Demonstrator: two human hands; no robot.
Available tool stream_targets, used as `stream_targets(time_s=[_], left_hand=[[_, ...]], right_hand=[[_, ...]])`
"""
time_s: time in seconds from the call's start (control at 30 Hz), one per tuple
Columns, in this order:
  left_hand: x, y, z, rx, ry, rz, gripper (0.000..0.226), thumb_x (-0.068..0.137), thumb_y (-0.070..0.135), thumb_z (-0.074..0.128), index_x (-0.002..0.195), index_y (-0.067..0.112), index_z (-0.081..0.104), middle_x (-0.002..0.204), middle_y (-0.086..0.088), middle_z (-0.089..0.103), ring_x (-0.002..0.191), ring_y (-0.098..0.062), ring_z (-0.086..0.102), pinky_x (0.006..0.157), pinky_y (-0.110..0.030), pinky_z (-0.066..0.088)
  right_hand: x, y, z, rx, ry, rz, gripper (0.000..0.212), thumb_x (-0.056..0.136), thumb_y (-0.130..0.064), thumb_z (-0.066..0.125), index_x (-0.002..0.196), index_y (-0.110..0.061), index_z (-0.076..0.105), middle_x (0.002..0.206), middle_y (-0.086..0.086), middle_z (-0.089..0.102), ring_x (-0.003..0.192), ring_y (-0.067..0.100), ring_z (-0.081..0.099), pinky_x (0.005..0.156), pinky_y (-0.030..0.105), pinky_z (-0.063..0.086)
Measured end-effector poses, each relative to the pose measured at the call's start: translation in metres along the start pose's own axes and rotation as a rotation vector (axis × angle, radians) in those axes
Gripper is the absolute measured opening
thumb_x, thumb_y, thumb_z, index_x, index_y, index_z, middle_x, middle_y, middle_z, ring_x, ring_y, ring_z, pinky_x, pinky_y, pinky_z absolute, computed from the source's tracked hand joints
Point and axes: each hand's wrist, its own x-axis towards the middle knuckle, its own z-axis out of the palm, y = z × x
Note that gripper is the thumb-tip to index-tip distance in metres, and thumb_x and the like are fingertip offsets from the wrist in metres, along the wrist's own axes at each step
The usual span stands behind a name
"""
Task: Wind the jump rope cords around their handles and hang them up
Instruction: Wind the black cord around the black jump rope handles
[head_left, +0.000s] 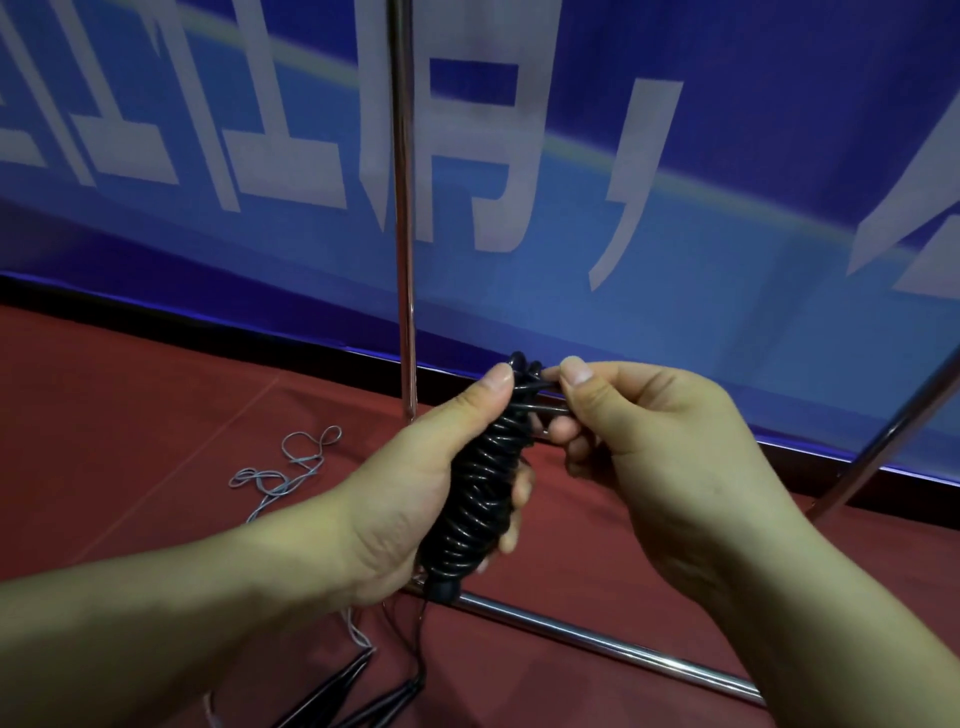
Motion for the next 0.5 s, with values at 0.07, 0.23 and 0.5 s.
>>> stream_targets(time_s=[0.07,0.23,0.5], left_hand=[[0.001,-0.002,-0.002,-0.034,-0.012,0.007,0.048,0.088,0.065,0.055,0.105,0.025,0.073,0.078,-0.009,0.061,0.062,-0.027,0.057,0.055,-0.031,0.049],[0.007,-0.010,-0.015,-0.015,-0.057,-0.024,0.051,0.087,0.058,0.052,0.125,0.027,0.068,0.123,-0.015,0.057,0.089,-0.029,0.061,0.089,-0.043,0.051],[0.010,-0.008,-0.017,-0.125,-0.129,-0.171,0.047,0.100,0.056,0.039,0.135,0.034,0.062,0.124,-0.004,0.059,0.092,-0.017,0.053,0.080,-0.034,0.045]], right_hand=[[-0.001,0.000,-0.004,-0.012,-0.015,-0.003,0.021,0.097,-0.021,0.060,0.084,-0.011,0.074,0.058,0.000,0.062,0.052,0.007,0.053,0.054,0.018,0.048],[-0.002,0.004,-0.007,-0.103,0.012,-0.035,0.017,0.091,-0.025,0.068,0.085,-0.009,0.068,0.060,0.004,0.068,0.051,0.007,0.057,0.053,0.017,0.048],[-0.008,0.010,-0.005,-0.498,0.172,-0.276,0.018,0.088,-0.037,0.070,0.076,-0.024,0.067,0.061,-0.016,0.070,0.058,-0.002,0.065,0.060,0.019,0.044]])
